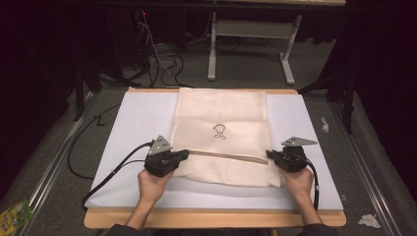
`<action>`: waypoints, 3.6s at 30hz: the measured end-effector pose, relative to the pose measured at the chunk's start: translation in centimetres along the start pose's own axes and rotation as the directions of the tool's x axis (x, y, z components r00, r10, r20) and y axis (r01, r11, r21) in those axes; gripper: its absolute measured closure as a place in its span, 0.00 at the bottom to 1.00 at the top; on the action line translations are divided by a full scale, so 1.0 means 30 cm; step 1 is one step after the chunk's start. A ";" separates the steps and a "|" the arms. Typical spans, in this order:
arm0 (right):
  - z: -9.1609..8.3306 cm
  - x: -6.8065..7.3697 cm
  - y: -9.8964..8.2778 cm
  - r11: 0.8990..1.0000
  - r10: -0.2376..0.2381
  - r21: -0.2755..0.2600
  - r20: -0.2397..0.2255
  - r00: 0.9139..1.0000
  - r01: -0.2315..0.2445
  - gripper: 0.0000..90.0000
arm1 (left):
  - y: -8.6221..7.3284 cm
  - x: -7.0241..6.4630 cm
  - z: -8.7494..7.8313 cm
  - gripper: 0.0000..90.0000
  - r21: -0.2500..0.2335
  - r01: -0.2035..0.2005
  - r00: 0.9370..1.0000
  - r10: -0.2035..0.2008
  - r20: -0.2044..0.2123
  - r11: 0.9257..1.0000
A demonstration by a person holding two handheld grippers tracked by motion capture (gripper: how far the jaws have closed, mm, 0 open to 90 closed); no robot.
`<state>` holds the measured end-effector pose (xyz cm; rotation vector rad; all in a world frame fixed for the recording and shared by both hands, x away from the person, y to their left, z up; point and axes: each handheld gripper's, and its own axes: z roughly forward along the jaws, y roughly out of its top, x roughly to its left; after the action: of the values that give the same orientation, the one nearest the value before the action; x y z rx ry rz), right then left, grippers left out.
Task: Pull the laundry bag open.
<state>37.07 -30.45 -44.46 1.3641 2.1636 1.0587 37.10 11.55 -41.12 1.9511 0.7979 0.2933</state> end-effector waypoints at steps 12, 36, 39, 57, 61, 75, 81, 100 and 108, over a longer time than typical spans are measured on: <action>-0.002 -0.001 0.002 1.000 0.003 -0.006 -0.005 1.000 -0.003 0.97 | -0.012 0.027 -0.029 0.97 -0.003 0.023 1.000 -0.024 -0.011 1.000; -0.012 -0.005 0.010 1.000 0.000 -0.007 0.010 1.000 0.000 0.97 | -0.016 0.057 -0.064 0.97 -0.010 0.031 0.999 -0.031 -0.043 0.999; -0.018 -0.006 0.010 1.000 0.000 -0.022 0.017 1.000 0.000 0.97 | -0.021 0.069 -0.079 0.97 -0.012 0.033 0.998 -0.034 -0.053 0.999; -0.027 -0.014 0.020 1.000 0.002 -0.029 0.017 1.000 -0.001 0.97 | -0.031 0.095 -0.104 0.97 -0.003 0.038 0.996 -0.039 -0.078 0.999; -0.032 -0.012 0.024 1.000 -0.008 -0.029 0.023 1.000 0.009 0.97 | -0.030 0.097 -0.109 0.97 -0.009 0.036 0.996 -0.036 -0.080 0.999; -0.040 -0.023 0.029 1.000 0.004 -0.031 0.022 1.000 -0.003 0.97 | -0.040 0.118 -0.127 0.97 -0.015 0.061 0.995 -0.062 -0.077 0.998; -0.042 -0.022 0.030 0.999 0.005 -0.032 0.026 1.000 -0.004 0.97 | -0.046 0.128 -0.134 0.97 -0.020 0.071 0.994 -0.073 -0.080 0.997; -0.052 -0.033 0.037 1.000 0.004 -0.029 0.038 0.999 -0.003 0.97 | -0.048 0.143 -0.156 0.97 -0.018 0.075 0.993 -0.077 -0.091 0.997; -0.054 -0.037 0.039 1.000 0.007 -0.028 0.040 0.999 -0.006 0.97 | -0.049 0.145 -0.158 0.97 -0.017 0.074 0.992 -0.076 -0.100 0.997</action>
<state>37.25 -31.78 -42.61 1.3694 2.1097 1.0511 37.37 18.11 -40.57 1.9006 0.9303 0.3533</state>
